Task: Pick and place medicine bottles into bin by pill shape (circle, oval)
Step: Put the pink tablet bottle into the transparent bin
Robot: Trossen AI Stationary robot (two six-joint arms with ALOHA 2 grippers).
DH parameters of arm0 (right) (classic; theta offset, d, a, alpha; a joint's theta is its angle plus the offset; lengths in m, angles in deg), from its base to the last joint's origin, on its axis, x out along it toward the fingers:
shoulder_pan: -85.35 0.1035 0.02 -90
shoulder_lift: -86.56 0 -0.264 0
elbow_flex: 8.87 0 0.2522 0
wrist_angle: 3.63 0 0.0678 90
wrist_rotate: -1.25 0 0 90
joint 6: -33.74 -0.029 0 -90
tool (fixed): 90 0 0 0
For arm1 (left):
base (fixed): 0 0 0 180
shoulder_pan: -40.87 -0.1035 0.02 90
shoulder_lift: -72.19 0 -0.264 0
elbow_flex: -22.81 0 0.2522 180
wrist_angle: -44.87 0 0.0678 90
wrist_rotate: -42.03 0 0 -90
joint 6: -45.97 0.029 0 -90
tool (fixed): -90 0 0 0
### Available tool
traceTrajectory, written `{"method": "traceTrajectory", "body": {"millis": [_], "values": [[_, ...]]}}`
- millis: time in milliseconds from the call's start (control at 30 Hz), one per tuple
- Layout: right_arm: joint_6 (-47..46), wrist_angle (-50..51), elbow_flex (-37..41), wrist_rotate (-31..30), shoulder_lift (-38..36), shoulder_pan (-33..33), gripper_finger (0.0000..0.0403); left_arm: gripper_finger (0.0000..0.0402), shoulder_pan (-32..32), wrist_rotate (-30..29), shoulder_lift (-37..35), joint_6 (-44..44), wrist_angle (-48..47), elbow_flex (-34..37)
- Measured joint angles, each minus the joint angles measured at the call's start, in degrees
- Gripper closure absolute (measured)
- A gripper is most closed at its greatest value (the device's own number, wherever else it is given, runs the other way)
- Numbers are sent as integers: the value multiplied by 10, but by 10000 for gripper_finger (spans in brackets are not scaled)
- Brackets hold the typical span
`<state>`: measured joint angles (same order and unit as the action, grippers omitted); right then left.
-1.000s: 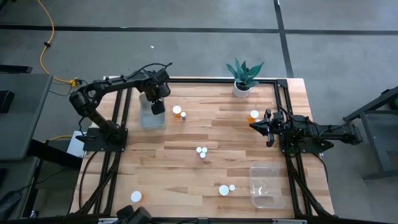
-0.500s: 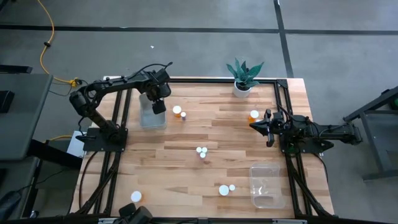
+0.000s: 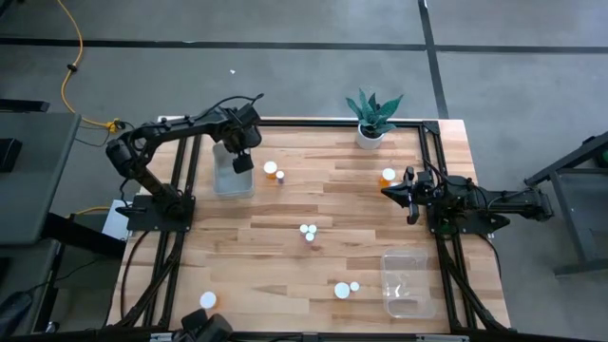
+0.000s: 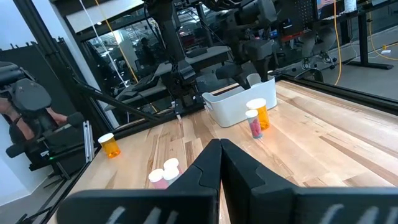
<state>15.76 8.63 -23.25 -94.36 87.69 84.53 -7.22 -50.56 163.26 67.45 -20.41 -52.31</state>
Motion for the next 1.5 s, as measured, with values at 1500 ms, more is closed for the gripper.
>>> {"method": "traceTrajectory", "body": {"millis": [1500], "values": [[-16,-1,0,0,0,0,402,103,445,-103,-523,-331,552,262]]}}
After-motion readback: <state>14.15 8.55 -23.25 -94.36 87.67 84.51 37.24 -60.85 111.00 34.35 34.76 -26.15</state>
